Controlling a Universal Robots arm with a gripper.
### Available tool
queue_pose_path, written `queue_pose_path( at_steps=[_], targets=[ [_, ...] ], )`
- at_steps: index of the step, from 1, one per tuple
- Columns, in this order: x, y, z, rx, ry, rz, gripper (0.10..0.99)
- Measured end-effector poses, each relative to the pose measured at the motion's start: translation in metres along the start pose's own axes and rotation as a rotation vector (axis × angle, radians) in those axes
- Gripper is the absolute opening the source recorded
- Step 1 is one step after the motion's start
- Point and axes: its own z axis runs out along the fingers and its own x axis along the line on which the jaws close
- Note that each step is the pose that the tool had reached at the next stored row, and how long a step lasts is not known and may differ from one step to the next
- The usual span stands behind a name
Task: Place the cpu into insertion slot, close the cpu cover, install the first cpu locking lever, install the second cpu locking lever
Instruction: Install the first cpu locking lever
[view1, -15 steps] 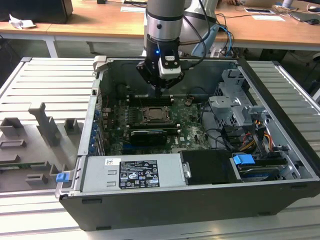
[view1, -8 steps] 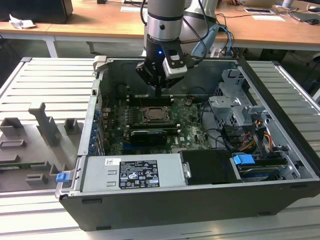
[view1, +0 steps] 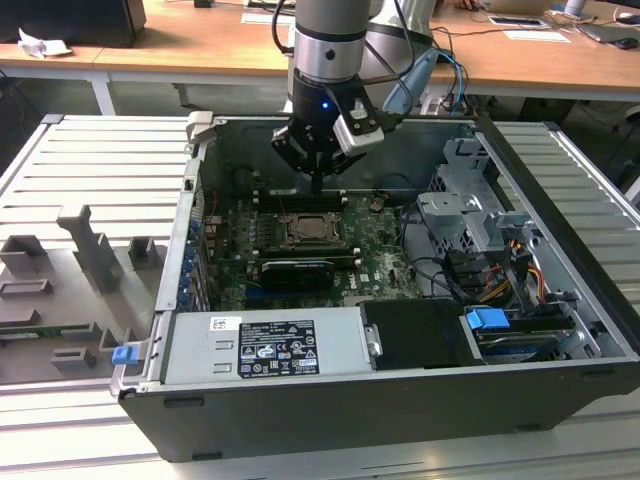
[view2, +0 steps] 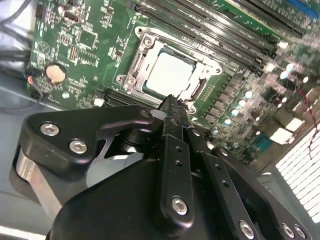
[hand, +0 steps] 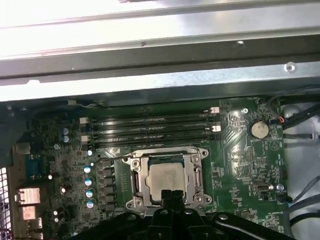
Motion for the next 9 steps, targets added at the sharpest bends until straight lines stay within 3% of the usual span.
queue_pose_path(
  at_steps=[2, 5, 9],
  targets=[
    [0.0000, 0.0000, 0.0000, -0.002, -0.0003, -0.034, 0.106],
    [0.0000, 0.0000, 0.0000, -0.026, 0.0002, -0.070, 0.106],
    [0.0028, -0.0003, 0.0003, -0.029, -0.0040, -0.081, 0.106]
  ],
)
